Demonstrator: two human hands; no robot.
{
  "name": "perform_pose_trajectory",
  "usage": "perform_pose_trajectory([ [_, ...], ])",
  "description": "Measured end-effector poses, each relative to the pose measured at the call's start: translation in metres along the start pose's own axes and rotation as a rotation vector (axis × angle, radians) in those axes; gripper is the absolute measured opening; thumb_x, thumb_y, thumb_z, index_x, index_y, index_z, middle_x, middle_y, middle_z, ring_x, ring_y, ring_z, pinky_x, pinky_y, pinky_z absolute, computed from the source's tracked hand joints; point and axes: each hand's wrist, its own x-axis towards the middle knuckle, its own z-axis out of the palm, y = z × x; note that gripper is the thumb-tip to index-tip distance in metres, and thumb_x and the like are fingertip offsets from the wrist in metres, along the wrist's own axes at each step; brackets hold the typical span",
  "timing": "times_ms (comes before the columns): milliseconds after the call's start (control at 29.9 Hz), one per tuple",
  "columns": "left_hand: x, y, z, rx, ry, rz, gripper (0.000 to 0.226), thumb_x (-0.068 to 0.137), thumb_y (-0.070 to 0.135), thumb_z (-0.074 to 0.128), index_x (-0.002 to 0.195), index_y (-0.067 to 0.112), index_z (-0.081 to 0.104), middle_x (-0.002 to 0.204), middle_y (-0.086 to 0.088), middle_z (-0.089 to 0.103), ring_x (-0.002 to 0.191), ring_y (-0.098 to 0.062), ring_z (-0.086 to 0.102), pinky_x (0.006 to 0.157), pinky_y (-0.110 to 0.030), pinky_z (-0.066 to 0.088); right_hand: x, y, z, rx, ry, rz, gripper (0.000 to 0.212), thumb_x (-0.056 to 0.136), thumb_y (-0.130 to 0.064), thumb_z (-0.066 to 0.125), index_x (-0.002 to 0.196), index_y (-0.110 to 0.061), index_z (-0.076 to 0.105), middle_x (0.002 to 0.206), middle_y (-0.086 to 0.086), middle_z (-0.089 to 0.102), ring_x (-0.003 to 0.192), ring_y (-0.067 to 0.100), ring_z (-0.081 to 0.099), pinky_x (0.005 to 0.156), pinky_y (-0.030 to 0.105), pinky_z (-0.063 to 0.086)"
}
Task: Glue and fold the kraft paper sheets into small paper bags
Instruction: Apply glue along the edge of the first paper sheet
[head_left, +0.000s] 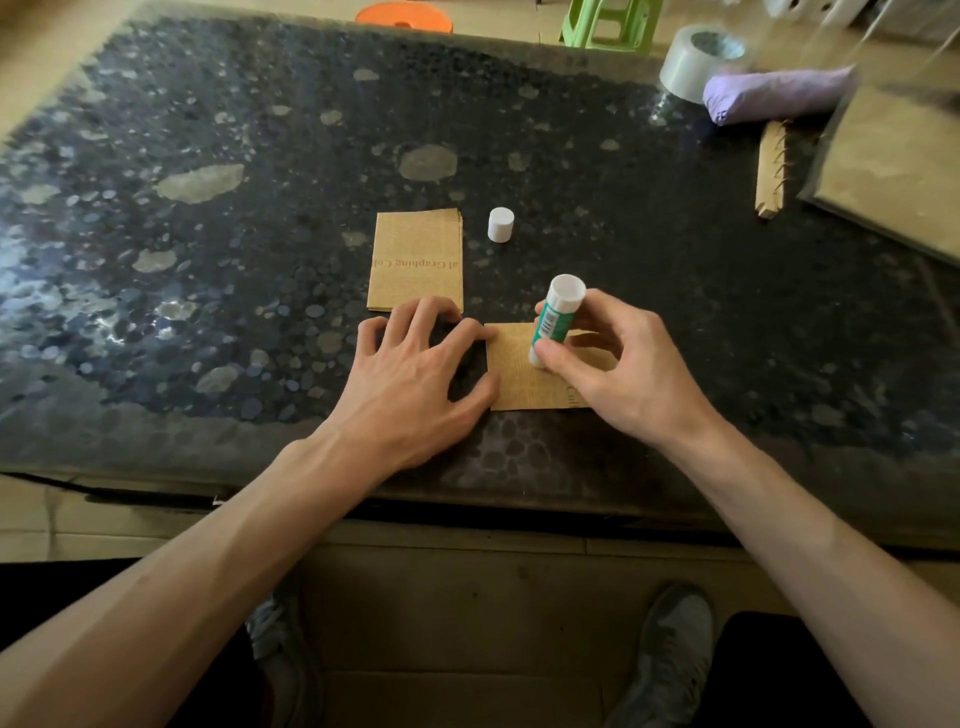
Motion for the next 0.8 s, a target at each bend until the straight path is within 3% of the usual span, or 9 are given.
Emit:
perform_pose_trajectory([
  [134,0.0,0.001,0.002,0.021,0.02,0.0,0.06,0.088,0.07,0.04,0.14,0.042,0.043,0.137,0.008,0.037,0.136,-0.017,0.033,0.112,-0.044,0.025,0.002,-0.002,0.002,-0.028,0.055,-0.008,0.037,0.09,-0.049,0.078,0.118,-0.027,0.069,0.108,-0.019,0.069,0.105,0.001,0.065,0.088,0.024,0.055],
  [401,0.002,-0.001,0.002,-0.017,0.019,-0.017,0.063,0.084,0.074,0.041,0.14,0.046,0.04,0.136,0.01,0.037,0.134,-0.015,0.032,0.111,-0.042,0.023,0.0,-0.002,-0.005,-0.087,0.041,-0.053,0.03,0.09,-0.043,0.08,0.114,-0.03,0.068,0.104,-0.02,0.069,0.102,0.0,0.066,0.087,0.021,0.053],
  [668,0.002,-0.001,0.003,-0.034,0.022,-0.012,0.057,0.088,0.071,0.05,0.139,0.047,0.041,0.135,0.011,0.036,0.134,-0.014,0.031,0.112,-0.041,0.021,-0.003,-0.005,-0.011,-0.087,-0.081,-0.03,0.031,0.095,-0.028,0.075,0.126,-0.031,0.068,0.121,-0.016,0.07,0.119,0.004,0.063,0.102,0.029,0.054],
  [802,0.002,-0.001,0.002,-0.038,0.03,-0.01,0.057,0.087,0.072,0.048,0.137,0.046,0.042,0.135,0.011,0.036,0.134,-0.013,0.031,0.112,-0.041,0.022,-0.005,-0.006,-0.013,-0.093,-0.077,-0.024,0.033,0.093,-0.032,0.076,0.125,-0.028,0.069,0.121,-0.015,0.071,0.118,0.003,0.064,0.101,0.028,0.055],
])
